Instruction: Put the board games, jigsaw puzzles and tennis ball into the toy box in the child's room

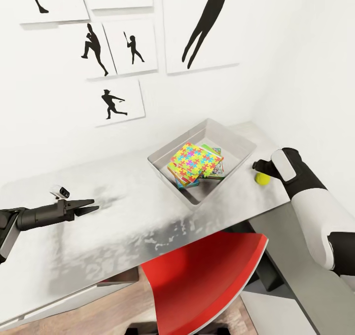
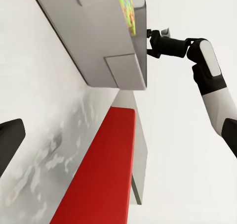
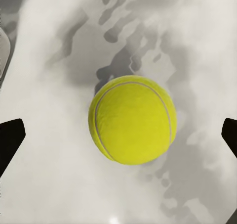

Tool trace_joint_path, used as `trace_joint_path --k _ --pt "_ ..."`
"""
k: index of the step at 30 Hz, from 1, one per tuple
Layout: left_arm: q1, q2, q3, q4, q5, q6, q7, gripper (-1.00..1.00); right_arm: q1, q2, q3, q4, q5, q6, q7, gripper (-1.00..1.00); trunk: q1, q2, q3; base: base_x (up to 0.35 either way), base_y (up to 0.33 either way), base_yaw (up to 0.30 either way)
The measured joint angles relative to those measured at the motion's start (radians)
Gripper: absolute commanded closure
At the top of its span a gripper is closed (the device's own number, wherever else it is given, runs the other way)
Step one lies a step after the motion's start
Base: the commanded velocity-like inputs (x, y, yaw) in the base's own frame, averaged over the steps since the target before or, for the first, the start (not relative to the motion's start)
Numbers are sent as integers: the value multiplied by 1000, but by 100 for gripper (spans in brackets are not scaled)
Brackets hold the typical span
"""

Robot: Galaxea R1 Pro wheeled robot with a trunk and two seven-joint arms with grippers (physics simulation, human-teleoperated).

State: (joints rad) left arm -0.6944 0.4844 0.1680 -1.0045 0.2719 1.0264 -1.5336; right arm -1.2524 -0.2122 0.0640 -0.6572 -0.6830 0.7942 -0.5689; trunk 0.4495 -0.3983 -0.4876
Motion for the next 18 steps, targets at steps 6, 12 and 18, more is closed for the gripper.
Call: trace_joint_path --k 6,12,18 --pt "0 0 1 0 0 0 0 -100 0 0 0 -1 0 0 0 -100 0 0 -4 0 0 0" --pt "0 0 1 0 1 0 0 -100 0 1 0 -3 0 1 1 -100 0 0 -12 0 0 0" --pt "0 1 1 0 1 2 -1 -100 0 0 0 -6 0 1 1 -100 0 0 -22 0 0 0"
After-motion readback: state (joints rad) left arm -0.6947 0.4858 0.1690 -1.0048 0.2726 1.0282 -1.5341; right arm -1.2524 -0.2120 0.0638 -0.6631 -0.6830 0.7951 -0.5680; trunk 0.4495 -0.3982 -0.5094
